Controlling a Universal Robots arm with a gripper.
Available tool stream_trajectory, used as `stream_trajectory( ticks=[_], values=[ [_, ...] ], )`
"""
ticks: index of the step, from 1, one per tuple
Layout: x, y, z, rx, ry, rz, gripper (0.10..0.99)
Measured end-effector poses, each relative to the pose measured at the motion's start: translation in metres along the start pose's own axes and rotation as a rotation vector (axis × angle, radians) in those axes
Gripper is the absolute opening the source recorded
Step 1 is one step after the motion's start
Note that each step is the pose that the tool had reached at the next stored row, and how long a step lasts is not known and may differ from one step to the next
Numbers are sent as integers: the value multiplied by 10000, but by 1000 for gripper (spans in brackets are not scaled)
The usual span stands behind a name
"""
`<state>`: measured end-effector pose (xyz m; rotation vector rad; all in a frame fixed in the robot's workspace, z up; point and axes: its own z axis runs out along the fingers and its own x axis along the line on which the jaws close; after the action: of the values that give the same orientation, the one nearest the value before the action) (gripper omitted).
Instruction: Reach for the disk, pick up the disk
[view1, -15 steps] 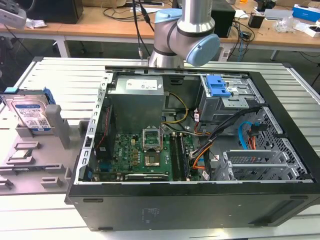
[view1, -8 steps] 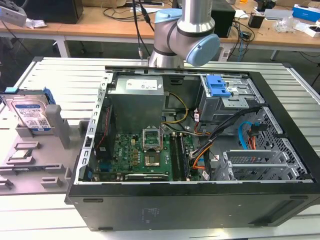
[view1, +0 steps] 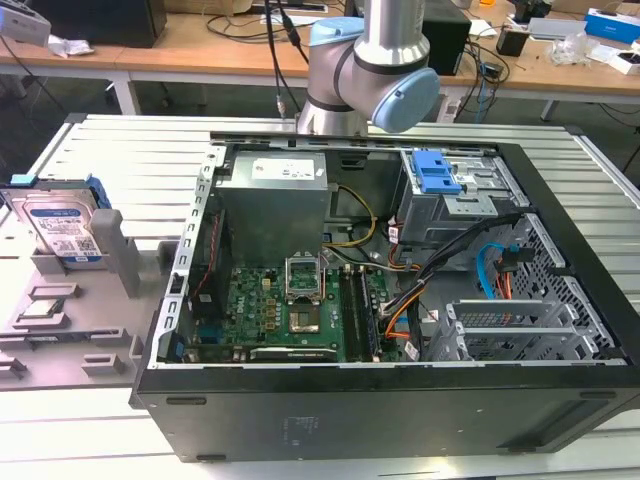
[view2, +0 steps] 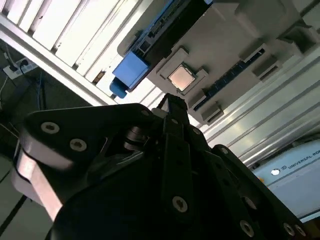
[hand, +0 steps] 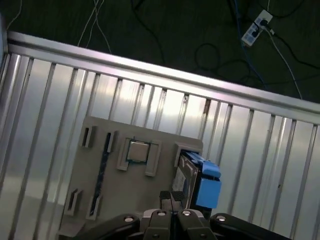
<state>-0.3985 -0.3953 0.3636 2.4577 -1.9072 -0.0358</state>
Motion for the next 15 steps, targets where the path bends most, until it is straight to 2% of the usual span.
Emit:
stream_trajectory(
  ticks=[1,3,5,12,15],
  values=[
    [0,0,0,0,6,-157,106],
    [0,0,0,0,50,-1299,106],
    [0,0,0,1,70,-1835,106],
    [0,0,0,0,78,-2018,106],
    [0,0,0,-1,74,-1803,106]
  ],
)
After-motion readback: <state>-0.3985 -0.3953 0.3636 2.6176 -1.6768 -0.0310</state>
